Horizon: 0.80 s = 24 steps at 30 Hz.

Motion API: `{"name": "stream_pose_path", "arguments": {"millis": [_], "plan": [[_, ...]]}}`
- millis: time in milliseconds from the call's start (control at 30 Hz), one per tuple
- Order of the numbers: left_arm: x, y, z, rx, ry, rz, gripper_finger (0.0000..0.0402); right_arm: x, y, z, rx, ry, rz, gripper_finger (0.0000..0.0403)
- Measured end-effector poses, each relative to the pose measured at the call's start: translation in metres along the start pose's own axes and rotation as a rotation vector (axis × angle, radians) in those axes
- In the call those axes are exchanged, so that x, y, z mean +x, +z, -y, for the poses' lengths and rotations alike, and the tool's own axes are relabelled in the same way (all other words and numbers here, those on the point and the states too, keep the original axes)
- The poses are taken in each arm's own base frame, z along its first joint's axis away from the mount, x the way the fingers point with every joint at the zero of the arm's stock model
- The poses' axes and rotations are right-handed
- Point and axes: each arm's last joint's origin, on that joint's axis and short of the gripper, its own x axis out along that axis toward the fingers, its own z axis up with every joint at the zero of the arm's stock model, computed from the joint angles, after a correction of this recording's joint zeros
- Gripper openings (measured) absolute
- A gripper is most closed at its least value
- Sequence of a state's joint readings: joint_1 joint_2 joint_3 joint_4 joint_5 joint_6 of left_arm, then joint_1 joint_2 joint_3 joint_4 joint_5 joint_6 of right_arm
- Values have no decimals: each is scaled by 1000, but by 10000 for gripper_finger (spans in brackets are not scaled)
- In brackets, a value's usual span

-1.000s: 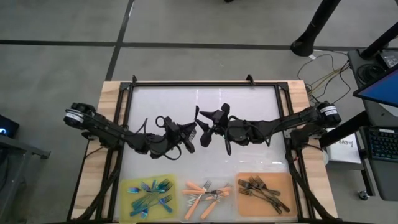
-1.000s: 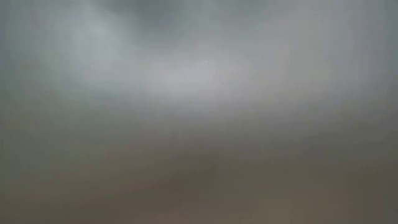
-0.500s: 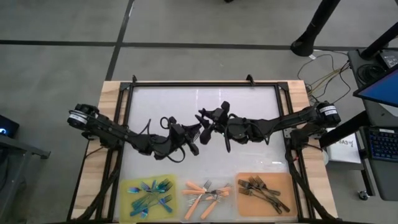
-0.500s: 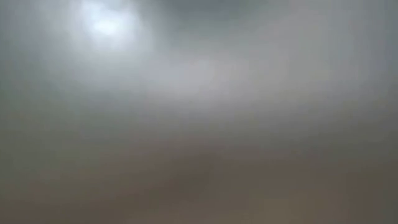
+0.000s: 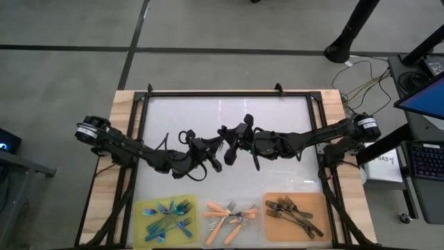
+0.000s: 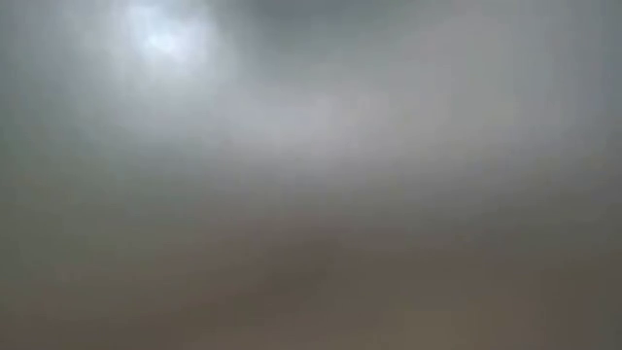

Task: Sort silverware by color (type)
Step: Put the black fork into the orange bin

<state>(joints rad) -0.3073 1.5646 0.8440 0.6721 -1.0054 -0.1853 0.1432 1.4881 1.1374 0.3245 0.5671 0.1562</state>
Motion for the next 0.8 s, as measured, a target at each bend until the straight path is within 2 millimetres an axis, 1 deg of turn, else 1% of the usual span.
{"name": "stream_pose_path", "arguments": {"millis": [133, 333, 433, 500, 600, 667, 733, 800], "plan": [[-2, -1, 1, 43, -7, -6, 36, -3, 2, 2, -35, -11, -17, 8], [-6, -2, 4, 61, -24, -12, 76, -13, 18, 11, -47, -45, 13, 8], [-8, -3, 5, 69, -27, -17, 97, -20, 22, 17, -103, -93, -22, 8], [-9, -5, 6, 86, -32, -28, 110, -26, 26, 22, -149, -118, -104, 8], [-13, -8, 7, 115, -43, -46, 124, -42, 31, 30, -123, -109, -282, 8], [-15, -10, 8, 139, -47, -61, 130, -53, 32, 30, -55, -15, -389, 8], [-15, -12, 7, 156, -45, -72, 132, -64, 31, 23, 10, 109, -477, 8], [-15, -14, 7, 169, -38, -83, 132, -75, 26, 15, 78, 232, -603, 8]]}}
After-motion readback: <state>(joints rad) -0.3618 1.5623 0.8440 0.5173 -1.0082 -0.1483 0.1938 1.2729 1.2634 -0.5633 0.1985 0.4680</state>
